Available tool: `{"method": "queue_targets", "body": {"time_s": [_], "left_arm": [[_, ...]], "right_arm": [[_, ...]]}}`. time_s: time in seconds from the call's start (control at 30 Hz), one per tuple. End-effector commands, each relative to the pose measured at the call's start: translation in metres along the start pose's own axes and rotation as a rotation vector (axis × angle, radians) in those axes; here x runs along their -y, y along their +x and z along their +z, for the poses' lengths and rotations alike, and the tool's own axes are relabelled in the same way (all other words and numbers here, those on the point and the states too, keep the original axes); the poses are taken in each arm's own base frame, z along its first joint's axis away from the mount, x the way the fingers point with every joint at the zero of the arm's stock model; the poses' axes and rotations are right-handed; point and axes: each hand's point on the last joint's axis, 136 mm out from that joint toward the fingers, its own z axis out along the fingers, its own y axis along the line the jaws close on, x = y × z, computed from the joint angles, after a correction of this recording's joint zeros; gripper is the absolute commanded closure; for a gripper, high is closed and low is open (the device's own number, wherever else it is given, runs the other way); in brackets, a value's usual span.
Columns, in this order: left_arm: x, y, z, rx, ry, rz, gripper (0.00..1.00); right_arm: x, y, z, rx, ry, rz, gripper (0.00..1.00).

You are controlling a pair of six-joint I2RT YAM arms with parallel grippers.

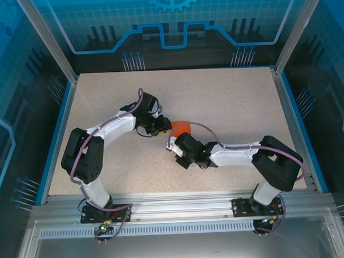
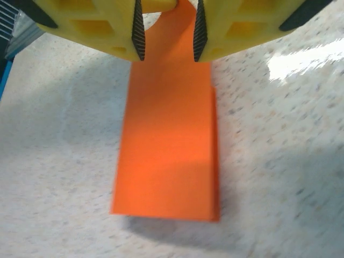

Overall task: Fold a paper plane with a square sheet of paper (fold left side to right side)
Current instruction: Third fold the triangle at the center of the table.

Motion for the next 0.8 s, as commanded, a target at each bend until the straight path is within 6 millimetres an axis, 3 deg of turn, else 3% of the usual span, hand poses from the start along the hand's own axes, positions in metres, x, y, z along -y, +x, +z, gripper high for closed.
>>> {"method": "queue_targets", "body": {"time_s": [0.0,0.1,0.27,0.5,0.77], "left_arm": [[0.024,-0.005,0.013,-0.049,0.056,0.061,0.7],[0.034,-0.01,0.031,-0.086,0.064,0.086,0.73],[0.032,-0.019,0.064,-0.132,0.047,0.084,0.75],[0.015,-0.015,0.099,-0.19,-0.005,0.07,0.78],[-0.006,-0.002,0.118,-0.234,-0.063,0.07,0.81]], "right_arm": [[0.004,0.001,-0.005,0.004,-0.006,0.039,1.0],[0.006,0.001,-0.005,0.004,-0.006,0.048,1.0],[0.007,0.0,-0.006,0.008,-0.009,0.062,1.0],[0.005,-0.003,-0.009,0.01,-0.054,0.091,1.0],[0.006,-0.007,-0.013,-0.001,-0.132,0.167,1.0]]}}
